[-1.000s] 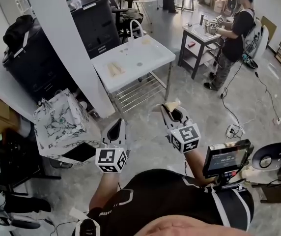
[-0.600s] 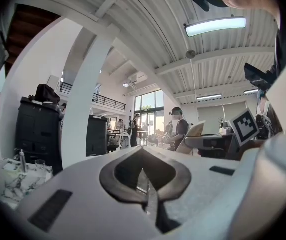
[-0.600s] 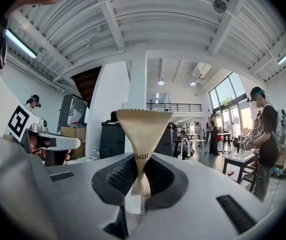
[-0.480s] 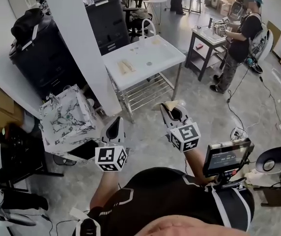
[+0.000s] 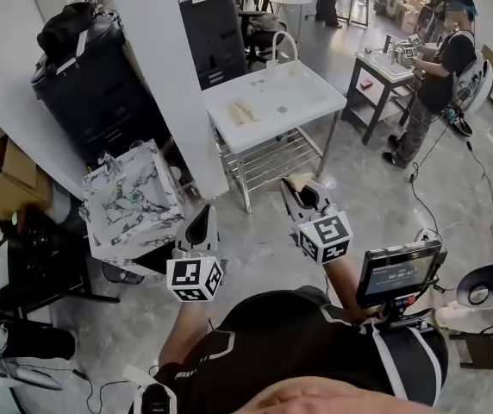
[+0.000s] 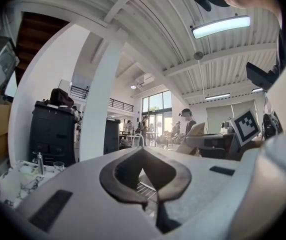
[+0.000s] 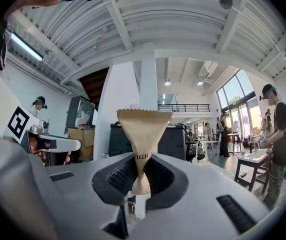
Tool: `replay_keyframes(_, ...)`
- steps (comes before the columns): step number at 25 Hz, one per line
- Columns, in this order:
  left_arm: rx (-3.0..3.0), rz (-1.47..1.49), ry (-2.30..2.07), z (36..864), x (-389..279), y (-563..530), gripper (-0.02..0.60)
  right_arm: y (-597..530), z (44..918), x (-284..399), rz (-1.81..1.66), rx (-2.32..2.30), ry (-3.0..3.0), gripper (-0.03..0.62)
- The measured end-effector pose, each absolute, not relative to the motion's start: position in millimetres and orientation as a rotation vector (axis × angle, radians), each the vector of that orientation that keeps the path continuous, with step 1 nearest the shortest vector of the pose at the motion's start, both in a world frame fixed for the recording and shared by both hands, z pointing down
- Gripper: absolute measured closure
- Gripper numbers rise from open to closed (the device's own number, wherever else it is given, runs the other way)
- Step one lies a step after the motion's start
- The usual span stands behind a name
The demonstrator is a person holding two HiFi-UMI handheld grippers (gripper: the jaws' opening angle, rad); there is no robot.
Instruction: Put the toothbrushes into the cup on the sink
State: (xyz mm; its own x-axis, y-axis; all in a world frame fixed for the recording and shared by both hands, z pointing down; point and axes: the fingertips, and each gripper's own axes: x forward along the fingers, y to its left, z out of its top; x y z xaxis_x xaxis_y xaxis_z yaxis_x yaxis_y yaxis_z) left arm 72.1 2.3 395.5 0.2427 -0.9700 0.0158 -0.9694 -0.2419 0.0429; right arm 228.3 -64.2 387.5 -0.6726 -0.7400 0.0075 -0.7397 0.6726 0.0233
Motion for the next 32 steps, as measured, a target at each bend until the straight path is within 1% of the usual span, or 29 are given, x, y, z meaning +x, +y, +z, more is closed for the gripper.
replay_keyframes(7,2.389,-0.021,-1.96,401.6,32.3,8.9,0.577,-62.9,393.7,189.1,-0.022,1.191,-2.878,0.547)
replay_keyframes(15,2.325,-0.019,-2.03,408.2,4.9,-0.6,0.577,-80.0,397.2,152.8,-0.024,1.083,-2.919,0.548)
replay_keyframes(23,2.246,-0.003,-2.126,399.4,-43.4,-34.1,0.577,-122.8,387.4,91.4,-0.017,0.956,-2.992,0.548)
replay_keyframes(32,2.156,0.004,-2.209,397.9,-82.3,-90.2,0.577,-189.6,387.0,44.1,-0.004,0.825,-3.023,0.548)
